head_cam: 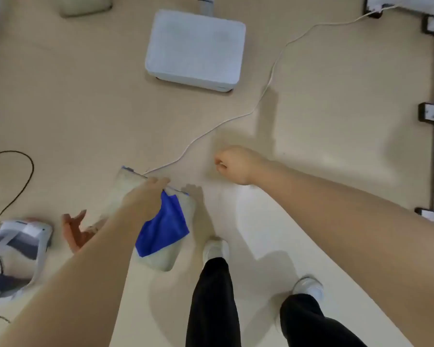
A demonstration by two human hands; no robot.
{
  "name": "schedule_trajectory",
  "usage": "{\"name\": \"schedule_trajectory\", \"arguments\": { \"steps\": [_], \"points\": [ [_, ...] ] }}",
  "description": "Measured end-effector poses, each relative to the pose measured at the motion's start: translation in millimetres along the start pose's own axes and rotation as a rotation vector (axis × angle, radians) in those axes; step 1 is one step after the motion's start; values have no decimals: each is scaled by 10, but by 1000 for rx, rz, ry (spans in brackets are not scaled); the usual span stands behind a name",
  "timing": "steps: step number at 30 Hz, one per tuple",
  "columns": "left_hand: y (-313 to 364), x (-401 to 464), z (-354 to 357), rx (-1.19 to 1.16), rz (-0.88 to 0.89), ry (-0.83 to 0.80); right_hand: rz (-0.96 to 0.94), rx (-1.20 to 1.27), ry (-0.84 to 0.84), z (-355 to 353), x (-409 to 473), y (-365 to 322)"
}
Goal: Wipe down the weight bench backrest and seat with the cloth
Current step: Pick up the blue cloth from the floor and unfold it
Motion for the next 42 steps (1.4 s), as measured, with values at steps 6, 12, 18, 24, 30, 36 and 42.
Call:
{"name": "schedule_trajectory", "arguments": {
  "steps": [6, 12, 18, 24, 30, 36, 42],
  "points": [
    [-199, 380, 777, 368, -10, -78, 25, -56, -107, 758, 577, 263],
    [-147, 577, 818, 556, -20, 23, 61, -57, -63, 691, 632, 649],
    [515, 470, 272, -129, 176, -54, 100, 27, 40, 57, 236, 835],
    [1964, -468, -1558, -556, 552, 288, -51, 383, 56, -904, -846, 449],
    [3253, -1748, -3083, -479, 931, 369, 17, 417, 312, -2423, -2514, 342],
    [4147, -3219, -4002, -324, 1171, 397, 112, 753, 427, -3084, -4223, 445],
    [5062, -4086, -4423, -181, 1189, 409, 129, 1020, 928, -3443, -5684, 778]
  ]
}}
Point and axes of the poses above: each hand's wrist, its own x-axis towards the middle knuckle, its own z-axis out of the palm, y = z × x, the point moved 9 cm from there along x, towards the middle knuckle, and after that the axes turned 13 degrees about x, right-handed, at the moved point
